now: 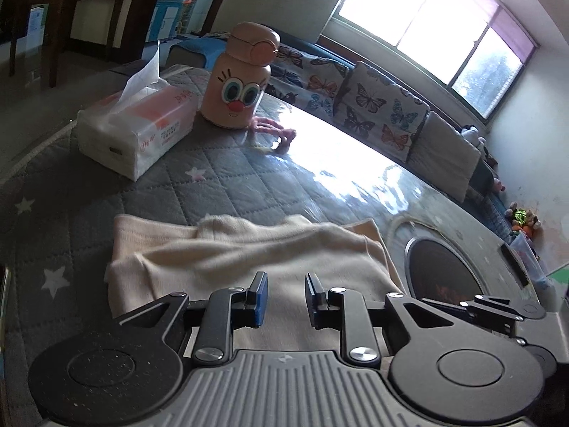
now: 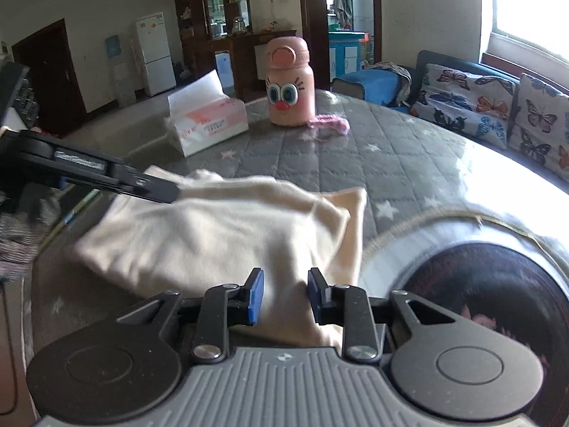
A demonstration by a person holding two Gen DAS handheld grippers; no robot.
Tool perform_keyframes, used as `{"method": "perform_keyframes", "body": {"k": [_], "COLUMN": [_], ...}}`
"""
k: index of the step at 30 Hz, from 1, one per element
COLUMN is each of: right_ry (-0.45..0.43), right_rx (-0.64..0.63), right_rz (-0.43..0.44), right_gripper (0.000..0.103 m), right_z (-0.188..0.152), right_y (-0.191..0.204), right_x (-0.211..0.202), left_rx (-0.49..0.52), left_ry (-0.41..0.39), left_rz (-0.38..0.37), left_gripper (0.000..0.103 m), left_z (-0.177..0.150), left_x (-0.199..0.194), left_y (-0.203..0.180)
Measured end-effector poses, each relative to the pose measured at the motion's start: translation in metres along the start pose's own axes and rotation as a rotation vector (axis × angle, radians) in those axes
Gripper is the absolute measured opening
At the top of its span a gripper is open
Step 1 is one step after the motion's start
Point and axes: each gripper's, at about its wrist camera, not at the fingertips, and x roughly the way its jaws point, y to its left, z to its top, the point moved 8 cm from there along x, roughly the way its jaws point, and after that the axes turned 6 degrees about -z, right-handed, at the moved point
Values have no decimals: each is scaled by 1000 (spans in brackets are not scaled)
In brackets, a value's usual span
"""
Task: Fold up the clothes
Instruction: 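Lay the folded shirt down and open both grippers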
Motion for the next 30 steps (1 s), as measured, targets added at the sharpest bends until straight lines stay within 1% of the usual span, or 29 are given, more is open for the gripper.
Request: {"method": "perform_keyframes", "body": {"k": [4, 6, 10, 11, 16, 20, 22, 24, 28, 30], "right_ry": [5, -31, -67, -66, -32, -32, -47, -49, -19, -20], "right_rx": [12, 17, -22, -35, -33, -36, -32, -8, 13, 11], "right_rz": [-9, -13, 16, 34, 43, 34, 23, 19, 19, 16], "right_gripper": [27, 27, 27, 27, 27, 28, 28, 28, 28, 28], "right_z": [-10, -6, 3, 3, -8, -9, -8, -9, -17, -15], "right_y": [-4, -3, 11, 18, 28, 29, 28, 22, 16, 17], "right_x": [-3, -13, -20, -18, -3, -7, -11, -9, -1, -4], "left_rx": [2, 0, 1, 2, 5, 0, -9, -13, -13, -12], "left_ry": [-4, -12, -29, -30, -15, -19, -23, -23, -30, -37], "left_rz": [-2, 0, 21, 24, 37, 38, 36, 38, 42, 44], "left_gripper": [25, 25, 23, 23, 23, 23, 23, 23, 22, 23], "left_z": [-21, -29, -42, -45, -60, -66, -68, -69, -69, -68], "left_x": [-18, -29, -44, -46, -47, -51, -53, -54, -57, -59], "left_y": [-1, 1, 6, 7, 12, 16, 18, 20, 19, 18]}}
